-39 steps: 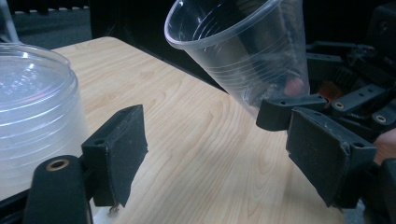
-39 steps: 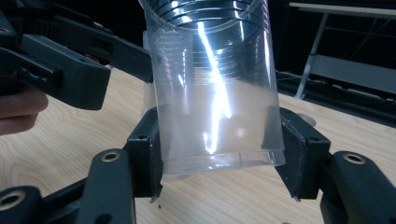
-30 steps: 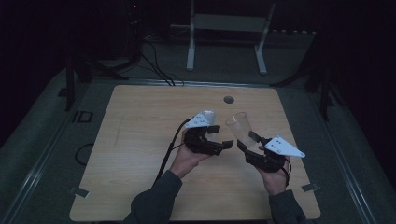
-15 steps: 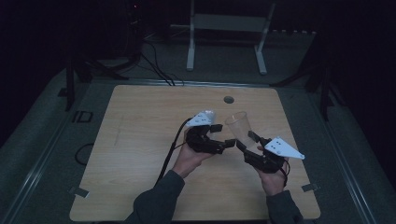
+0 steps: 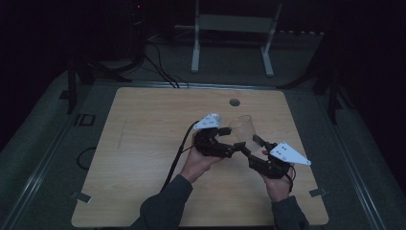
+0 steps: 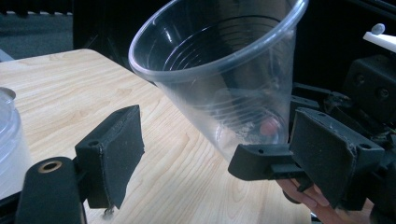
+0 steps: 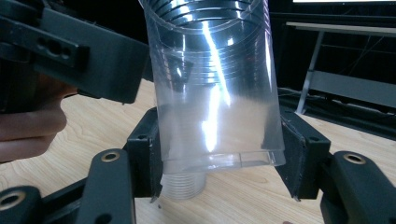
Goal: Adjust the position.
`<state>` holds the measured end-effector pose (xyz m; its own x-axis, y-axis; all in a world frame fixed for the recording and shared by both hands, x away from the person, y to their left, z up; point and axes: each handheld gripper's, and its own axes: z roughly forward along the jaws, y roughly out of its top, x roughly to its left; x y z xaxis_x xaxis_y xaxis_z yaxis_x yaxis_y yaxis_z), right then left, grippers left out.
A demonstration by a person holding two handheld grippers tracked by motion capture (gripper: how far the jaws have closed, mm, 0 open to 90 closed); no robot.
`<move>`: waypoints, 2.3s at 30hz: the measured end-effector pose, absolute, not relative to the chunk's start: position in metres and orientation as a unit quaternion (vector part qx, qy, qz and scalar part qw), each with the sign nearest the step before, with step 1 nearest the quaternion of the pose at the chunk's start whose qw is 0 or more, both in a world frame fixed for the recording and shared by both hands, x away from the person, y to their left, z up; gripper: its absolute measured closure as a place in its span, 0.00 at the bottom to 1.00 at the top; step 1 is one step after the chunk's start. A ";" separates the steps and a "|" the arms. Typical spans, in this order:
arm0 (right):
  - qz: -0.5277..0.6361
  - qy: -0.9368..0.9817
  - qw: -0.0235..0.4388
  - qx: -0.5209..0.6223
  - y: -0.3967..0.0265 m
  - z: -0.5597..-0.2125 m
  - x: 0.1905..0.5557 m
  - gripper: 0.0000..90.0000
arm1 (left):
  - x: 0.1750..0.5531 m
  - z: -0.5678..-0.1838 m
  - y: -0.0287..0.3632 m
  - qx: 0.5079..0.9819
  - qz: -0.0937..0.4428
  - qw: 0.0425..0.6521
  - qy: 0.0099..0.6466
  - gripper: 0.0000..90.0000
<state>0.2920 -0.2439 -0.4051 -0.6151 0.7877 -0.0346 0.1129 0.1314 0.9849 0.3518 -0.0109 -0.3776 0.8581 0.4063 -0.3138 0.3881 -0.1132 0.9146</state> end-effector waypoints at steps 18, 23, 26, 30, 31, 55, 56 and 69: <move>0.580 0.691 0.292 0.318 -0.241 -0.407 0.291 0.46 | 0.353 -0.376 -0.015 0.732 0.002 0.624 0.273 0.18; 0.579 0.693 0.291 0.316 -0.239 -0.408 0.291 0.46 | 0.353 -0.375 -0.017 0.727 -0.001 0.629 0.275 0.18; 0.578 0.695 0.289 0.314 -0.238 -0.408 0.291 0.46 | 0.355 -0.375 -0.019 0.724 -0.004 0.632 0.278 0.18; 0.577 0.698 0.288 0.311 -0.236 -0.409 0.291 0.46 | 0.355 -0.375 -0.022 0.715 -0.010 0.640 0.282 0.18; 0.576 0.699 0.289 0.310 -0.236 -0.409 0.291 0.46 | 0.356 -0.375 -0.022 0.713 -0.012 0.641 0.283 0.18; 0.534 0.750 0.251 0.299 -0.241 -0.402 0.297 0.32 | 0.350 -0.375 -0.020 0.724 0.018 0.634 0.270 0.34; 0.531 0.754 0.248 0.298 -0.241 -0.400 0.297 0.32 | 0.350 -0.375 -0.020 0.724 0.018 0.634 0.270 0.34; 0.498 0.793 0.205 0.287 -0.241 -0.396 0.307 0.30 | 0.349 -0.378 -0.021 0.744 0.037 0.611 0.266 0.34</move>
